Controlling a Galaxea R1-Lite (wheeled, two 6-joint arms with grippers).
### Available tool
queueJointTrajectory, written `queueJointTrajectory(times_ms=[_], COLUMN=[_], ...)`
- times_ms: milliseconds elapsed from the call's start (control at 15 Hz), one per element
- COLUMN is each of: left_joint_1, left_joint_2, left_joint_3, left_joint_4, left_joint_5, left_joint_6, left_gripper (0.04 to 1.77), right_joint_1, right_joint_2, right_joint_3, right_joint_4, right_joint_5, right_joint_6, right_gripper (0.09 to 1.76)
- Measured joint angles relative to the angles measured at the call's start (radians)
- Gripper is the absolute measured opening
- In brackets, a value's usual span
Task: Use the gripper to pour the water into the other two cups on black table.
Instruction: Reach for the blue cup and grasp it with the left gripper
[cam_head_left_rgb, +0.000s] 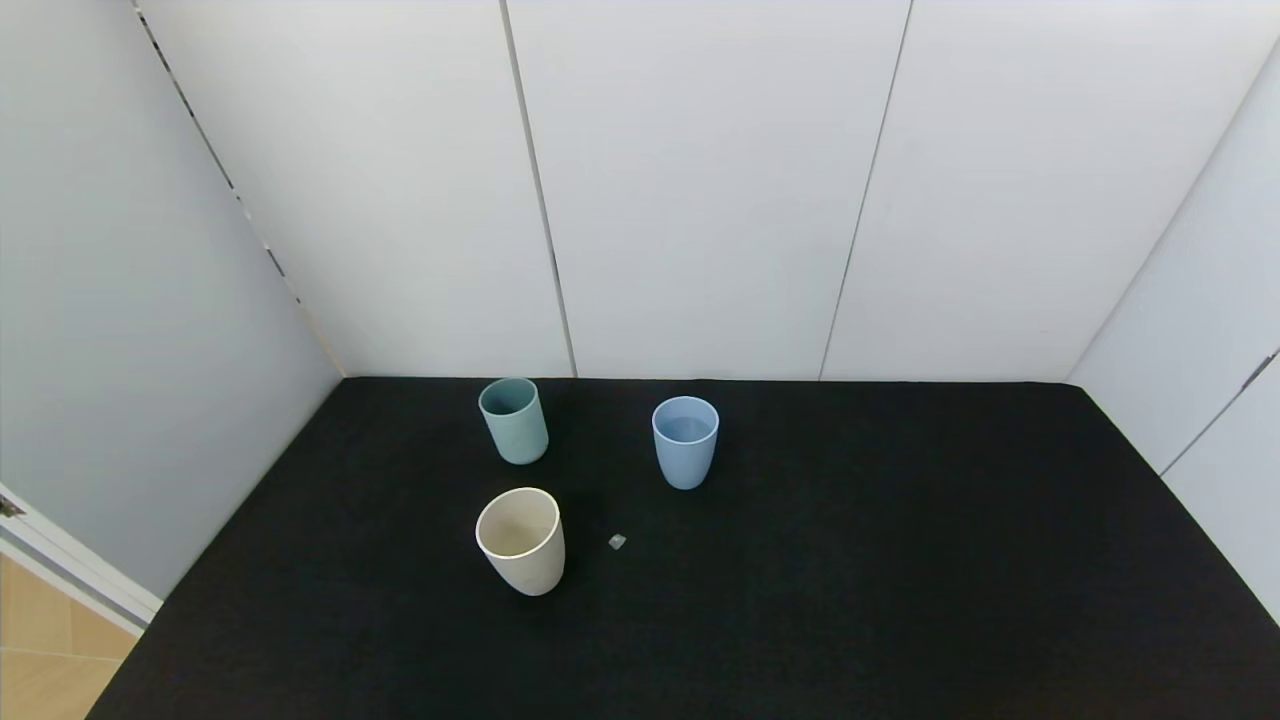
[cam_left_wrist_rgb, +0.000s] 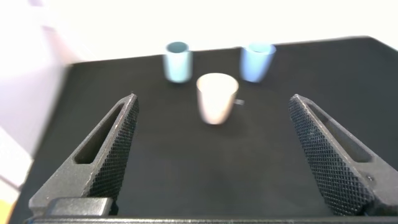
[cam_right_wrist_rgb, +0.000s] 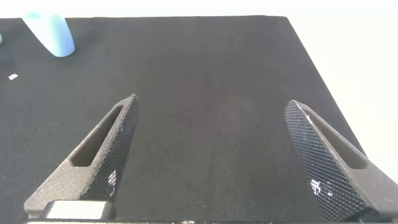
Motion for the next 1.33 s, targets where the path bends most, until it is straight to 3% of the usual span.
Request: queueJointTrajectory(times_ms=[333,467,667,800,1133,1333], left_joint_1=[-0.002,-0.019,-0.139,-0.249,-0.509,-0.632], left_joint_2=[0.284,0.408,0.589,0.709,1.017,1.181], left_joint_3=[-0.155,-0.206,-0.285,-0.325,-0.368,-0.427], left_joint_4=[-0.009,-0.015,-0.022,-0.059,-0.322,-0.376], left_joint_5=[-0.155,-0.170,-0.156,-0.089,0.201,0.290], left_joint_6=[0.043,0.081,0.097,0.097,0.081,0.026], left_gripper=[1.72,1.72,1.72,1.72,1.72,1.72], right_joint_1=[0.000,0.000,0.000,0.000,0.000,0.000], right_joint_2=[0.000,0.000,0.000,0.000,0.000,0.000], right_joint_3=[0.000,0.000,0.000,0.000,0.000,0.000], right_joint_4=[0.000,0.000,0.000,0.000,0.000,0.000], right_joint_5=[0.000,0.000,0.000,0.000,0.000,0.000], right_joint_6=[0.000,0.000,0.000,0.000,0.000,0.000], right_gripper=[1.71,1.71,1.71,1.71,1.71,1.71])
